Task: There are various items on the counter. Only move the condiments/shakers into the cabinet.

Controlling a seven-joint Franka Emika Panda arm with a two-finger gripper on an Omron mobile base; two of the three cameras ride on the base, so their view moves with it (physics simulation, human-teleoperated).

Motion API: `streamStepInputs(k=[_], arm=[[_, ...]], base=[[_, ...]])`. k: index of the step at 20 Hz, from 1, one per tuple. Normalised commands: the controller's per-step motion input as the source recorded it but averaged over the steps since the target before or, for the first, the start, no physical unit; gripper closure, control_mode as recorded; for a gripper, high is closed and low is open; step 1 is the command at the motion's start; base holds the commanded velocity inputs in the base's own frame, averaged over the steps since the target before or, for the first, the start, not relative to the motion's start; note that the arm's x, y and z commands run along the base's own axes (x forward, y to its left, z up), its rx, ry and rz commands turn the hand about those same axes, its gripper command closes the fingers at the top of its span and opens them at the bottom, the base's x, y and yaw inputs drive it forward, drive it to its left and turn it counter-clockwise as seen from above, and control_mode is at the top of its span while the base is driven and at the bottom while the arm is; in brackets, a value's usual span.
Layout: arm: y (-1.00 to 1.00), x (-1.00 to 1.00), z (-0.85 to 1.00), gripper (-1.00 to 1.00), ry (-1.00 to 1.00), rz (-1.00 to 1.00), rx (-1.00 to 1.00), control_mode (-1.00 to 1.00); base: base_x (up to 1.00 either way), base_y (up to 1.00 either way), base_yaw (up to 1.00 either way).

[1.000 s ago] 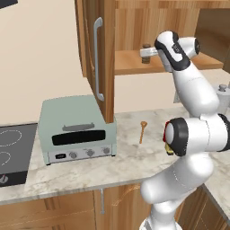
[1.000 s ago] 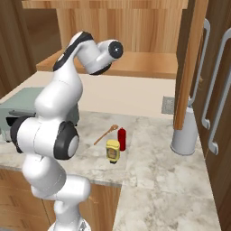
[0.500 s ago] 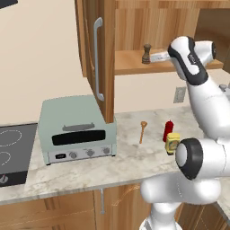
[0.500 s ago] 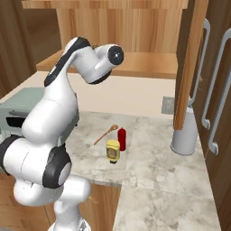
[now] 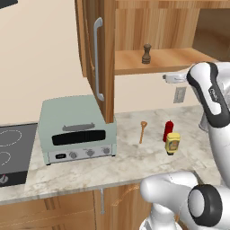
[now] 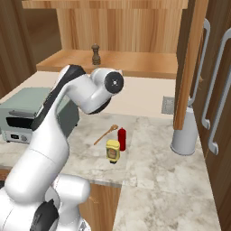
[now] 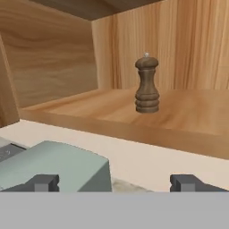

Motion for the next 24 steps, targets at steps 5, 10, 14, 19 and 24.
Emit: streamStepInputs(k=[5,10,14,19,24], arm=[[-0.25,-1.0,-0.61,-1.0,0.11,-0.05,0.01,-1.0],[-0.18,-0.93,-0.76,-1.0,0.04,-0.02,0.0,-1.0],[-0.4,-0.27,-0.21,-1.0,-0.05,0.05,0.03,-1.0],[-0.57,0.01,-0.01,-1.0,0.0,0.16,0.03,-1.0],[-0.57,0.0,-0.13,-1.0,0.04,0.31,0.02,-1.0]], base=[[0.0,0.0,0.0],[0.0,0.0,0.0],[0.0,0.0,0.0],[0.0,0.0,0.0],[0.0,0.0,0.0]])
